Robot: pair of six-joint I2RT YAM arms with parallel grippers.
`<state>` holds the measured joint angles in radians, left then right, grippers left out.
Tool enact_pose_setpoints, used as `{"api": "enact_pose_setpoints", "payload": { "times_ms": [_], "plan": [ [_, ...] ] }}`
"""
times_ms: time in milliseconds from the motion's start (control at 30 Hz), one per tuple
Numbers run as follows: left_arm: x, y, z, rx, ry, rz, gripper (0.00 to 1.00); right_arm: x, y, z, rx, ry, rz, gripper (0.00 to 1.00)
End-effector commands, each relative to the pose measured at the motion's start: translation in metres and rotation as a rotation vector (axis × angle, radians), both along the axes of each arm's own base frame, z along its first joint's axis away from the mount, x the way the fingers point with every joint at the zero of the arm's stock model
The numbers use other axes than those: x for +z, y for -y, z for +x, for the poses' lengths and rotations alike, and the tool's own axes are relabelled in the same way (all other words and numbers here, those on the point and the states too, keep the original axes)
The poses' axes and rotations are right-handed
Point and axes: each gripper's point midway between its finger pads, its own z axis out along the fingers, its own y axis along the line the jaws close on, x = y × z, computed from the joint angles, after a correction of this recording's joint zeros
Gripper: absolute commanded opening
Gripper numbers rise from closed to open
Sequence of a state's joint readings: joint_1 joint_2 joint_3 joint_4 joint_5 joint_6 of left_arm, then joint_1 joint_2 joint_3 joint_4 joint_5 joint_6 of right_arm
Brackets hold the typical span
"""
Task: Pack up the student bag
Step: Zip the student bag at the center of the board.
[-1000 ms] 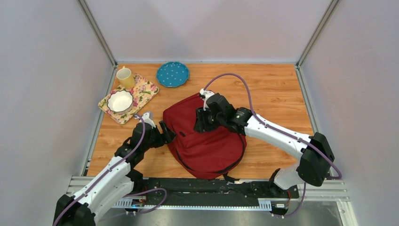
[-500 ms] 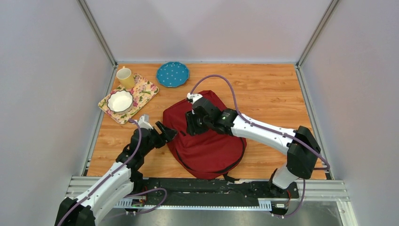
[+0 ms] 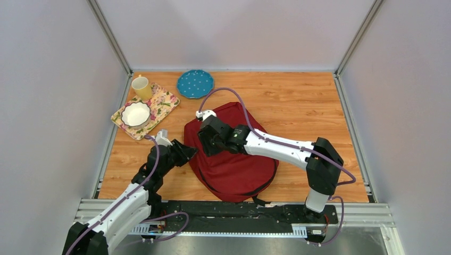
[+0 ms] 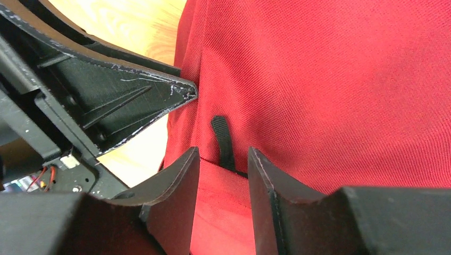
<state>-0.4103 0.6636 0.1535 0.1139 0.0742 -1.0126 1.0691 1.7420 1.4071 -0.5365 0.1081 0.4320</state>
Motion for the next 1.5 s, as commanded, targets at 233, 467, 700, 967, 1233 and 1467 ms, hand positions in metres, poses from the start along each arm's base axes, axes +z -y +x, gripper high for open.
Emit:
{"api": "enact_pose_setpoints", "payload": {
  "times_ms": [233,467,700,967,1233,1467],
  "plan": [
    [0.012,0.002,0.002,-0.015,0.05,-0.023,0.28,-0.001,-0.003,0.023,-0.036,0.135,-0.116,0.34],
    [0.014,0.004,0.001,-0.02,0.052,-0.032,0.27,-0.004,-0.007,0.023,-0.029,0.146,-0.128,0.3],
    [0.015,0.005,0.002,-0.025,0.055,-0.039,0.26,-0.014,-0.01,0.017,-0.033,0.115,-0.138,0.29],
    [0.018,0.006,0.001,-0.03,0.061,-0.045,0.26,-0.02,0.0,0.024,-0.098,0.13,-0.188,0.29],
    [0.023,0.006,0.0,-0.036,0.074,-0.048,0.23,-0.029,-0.002,0.022,-0.111,0.093,-0.203,0.2],
    [0.037,0.012,0.0,-0.07,0.104,-0.067,0.73,-0.028,-0.007,0.019,-0.101,0.079,-0.173,0.0]
  ]
}}
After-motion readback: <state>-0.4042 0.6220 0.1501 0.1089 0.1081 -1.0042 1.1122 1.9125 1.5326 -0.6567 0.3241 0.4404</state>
